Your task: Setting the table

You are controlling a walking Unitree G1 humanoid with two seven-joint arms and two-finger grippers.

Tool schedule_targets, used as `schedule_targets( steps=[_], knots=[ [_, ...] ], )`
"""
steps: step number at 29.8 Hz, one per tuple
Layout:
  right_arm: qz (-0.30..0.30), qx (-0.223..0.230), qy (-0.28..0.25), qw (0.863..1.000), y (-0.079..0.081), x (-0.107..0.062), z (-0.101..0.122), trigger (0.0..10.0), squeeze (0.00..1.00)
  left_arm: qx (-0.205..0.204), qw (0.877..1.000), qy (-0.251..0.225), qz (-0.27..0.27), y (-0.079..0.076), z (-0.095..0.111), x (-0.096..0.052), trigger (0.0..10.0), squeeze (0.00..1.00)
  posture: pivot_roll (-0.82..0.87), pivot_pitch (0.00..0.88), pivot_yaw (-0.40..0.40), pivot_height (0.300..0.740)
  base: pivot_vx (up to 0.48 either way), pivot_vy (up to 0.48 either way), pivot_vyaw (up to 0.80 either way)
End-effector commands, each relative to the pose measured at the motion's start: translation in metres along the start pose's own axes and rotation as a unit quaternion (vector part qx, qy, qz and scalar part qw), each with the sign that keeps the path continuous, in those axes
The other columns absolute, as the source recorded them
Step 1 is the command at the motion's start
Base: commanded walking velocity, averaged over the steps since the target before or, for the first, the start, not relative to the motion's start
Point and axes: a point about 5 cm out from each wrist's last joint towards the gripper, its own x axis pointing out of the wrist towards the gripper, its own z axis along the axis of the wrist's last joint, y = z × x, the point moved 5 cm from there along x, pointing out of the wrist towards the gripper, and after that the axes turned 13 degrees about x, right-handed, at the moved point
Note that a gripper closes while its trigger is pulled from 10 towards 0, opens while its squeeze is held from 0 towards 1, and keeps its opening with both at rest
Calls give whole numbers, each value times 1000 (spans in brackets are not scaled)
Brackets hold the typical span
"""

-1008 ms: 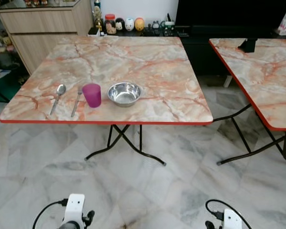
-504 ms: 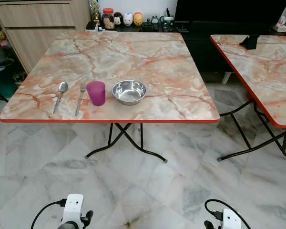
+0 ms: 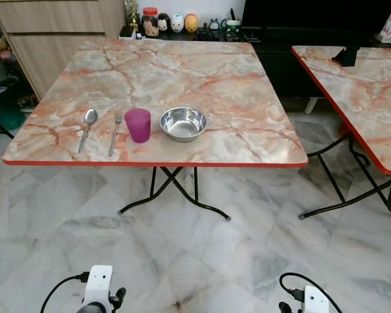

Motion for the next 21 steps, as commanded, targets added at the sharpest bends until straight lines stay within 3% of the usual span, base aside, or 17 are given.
schedule_targets(
  steps=[1,12,21],
  knots=[
    [-5,3,4,1000,-4,-1,-4,10000,0,-4,1000,13,-3,-1,-7,-1,10000,0,4,65,-4,740,0,262,0],
    [-4,4,4,1000,-3,-1,-4,10000,0,-5,1000,12,-3,-3,-6,-1,10000,0,6,66,-4,740,0,290,0],
    [-4,3,5,1000,-3,-1,-4,10000,0,-5,1000,13,-3,-4,-7,-1,10000,0,7,68,-7,740,0,445,0]
  ],
)
